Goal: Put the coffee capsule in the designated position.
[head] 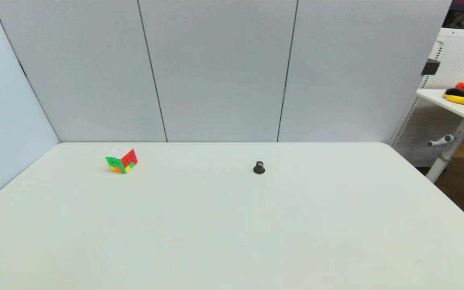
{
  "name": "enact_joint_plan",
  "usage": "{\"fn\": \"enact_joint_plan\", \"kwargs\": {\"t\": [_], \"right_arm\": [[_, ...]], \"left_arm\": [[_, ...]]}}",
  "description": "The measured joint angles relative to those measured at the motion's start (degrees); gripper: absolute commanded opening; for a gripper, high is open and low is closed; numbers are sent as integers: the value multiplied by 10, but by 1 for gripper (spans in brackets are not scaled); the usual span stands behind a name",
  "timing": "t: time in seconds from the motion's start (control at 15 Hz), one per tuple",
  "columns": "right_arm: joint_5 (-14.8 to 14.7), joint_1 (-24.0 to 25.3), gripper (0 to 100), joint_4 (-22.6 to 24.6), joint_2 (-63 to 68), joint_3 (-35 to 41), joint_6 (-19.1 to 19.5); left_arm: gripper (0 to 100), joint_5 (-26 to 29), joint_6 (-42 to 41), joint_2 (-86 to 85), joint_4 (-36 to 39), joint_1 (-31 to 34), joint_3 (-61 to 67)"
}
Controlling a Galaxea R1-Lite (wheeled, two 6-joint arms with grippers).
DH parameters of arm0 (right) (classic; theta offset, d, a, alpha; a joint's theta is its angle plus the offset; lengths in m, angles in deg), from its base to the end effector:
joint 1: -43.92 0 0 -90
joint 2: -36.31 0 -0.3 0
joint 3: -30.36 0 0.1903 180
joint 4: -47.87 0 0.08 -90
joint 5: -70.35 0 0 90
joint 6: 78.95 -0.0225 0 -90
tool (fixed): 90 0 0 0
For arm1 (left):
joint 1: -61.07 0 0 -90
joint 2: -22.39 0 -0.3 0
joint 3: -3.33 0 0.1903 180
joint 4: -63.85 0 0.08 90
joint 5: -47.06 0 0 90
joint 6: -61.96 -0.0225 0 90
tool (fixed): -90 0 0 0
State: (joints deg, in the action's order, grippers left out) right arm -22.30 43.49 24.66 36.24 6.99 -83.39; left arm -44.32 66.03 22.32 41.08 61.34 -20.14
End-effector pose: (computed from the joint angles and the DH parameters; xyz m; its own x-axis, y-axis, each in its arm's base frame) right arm -0.0229 -0.0009 0.0757 0.9985 -0.0537 0.0040 0.0533 0.9956 0.0776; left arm -0.0231 0.0004 0.0770 0.9995 0.0288 0.0134 -0.0278 0.9971 -0.0713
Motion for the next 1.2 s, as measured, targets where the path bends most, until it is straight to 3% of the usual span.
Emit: {"fn": "enact_joint_plan", "kwargs": {"t": [1.2], "right_arm": [[0, 0, 100, 0, 0, 0, 0]], "left_arm": [[100, 7, -5, 29, -15, 0, -19]]}}
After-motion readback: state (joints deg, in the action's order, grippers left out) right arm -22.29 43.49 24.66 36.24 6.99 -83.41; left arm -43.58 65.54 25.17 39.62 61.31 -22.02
